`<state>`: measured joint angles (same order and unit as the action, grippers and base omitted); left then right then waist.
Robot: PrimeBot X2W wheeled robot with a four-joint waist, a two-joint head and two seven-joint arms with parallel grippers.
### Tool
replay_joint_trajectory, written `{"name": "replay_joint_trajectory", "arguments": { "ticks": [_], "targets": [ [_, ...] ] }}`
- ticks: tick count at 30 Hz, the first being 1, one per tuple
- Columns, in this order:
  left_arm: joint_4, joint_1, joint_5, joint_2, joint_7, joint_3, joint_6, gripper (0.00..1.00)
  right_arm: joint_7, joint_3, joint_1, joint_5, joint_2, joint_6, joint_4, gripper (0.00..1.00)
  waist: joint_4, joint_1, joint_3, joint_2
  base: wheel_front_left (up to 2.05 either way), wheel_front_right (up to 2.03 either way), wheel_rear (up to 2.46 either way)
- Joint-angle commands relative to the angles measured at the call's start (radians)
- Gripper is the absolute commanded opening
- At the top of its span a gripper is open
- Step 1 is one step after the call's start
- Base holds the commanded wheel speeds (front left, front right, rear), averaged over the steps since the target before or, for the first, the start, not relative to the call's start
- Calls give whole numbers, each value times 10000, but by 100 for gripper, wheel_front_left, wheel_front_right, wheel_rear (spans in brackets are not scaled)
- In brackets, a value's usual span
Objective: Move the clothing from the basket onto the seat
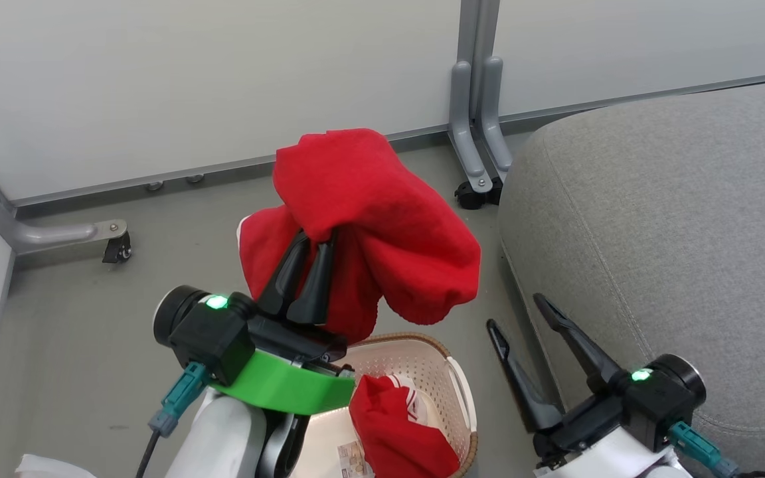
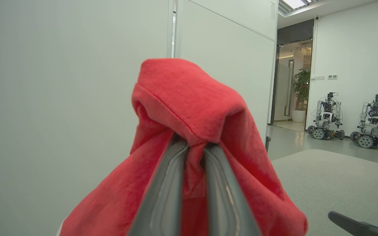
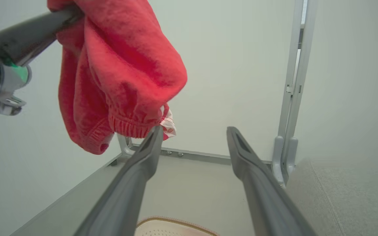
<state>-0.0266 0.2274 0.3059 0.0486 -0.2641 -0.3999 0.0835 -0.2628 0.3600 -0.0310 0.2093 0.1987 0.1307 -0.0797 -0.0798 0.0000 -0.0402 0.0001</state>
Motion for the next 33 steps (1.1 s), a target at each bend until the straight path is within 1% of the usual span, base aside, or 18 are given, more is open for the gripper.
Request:
{"name": "replay_joint_trajectory", "arguments": {
  "ticks": [1,3,5,8,10,16,24,33],
  "targets": [
    [58,54,-49,34,-5,-35,21,0,-30,275,175,41,181,1,-232,100,-4,0,10,-1,0,0,0],
    [114,77,-56,34,-4,-56,32,0,-30,546,305,-54,328,1,-443,100,-1,0,15,-1,0,0,0],
    [179,84,-58,34,-5,-105,37,0,-31,702,467,-417,442,1,-551,100,12,0,14,-1,0,0,0],
    [269,124,-122,34,-5,-213,42,0,-30,929,631,-740,383,1,-566,100,47,0,13,-1,0,0,0],
    [323,155,-135,33,-5,-323,57,0,-30,1176,826,-953,465,-1,-488,100,85,0,9,-1,0,0,0],
    [357,259,-108,33,-5,-613,43,0,-30,1391,1150,-1334,347,1,-14,100,222,0,-10,-1,0,0,0],
    [336,237,3,32,-5,-1130,136,0,-30,1223,1573,-1768,127,1,770,100,377,0,-1,-1,0,0,0],
    [312,158,41,33,-5,-1435,224,0,-30,1494,2035,-2590,159,1,1755,100,459,0,-26,-1,0,0,0]
  ]
}}
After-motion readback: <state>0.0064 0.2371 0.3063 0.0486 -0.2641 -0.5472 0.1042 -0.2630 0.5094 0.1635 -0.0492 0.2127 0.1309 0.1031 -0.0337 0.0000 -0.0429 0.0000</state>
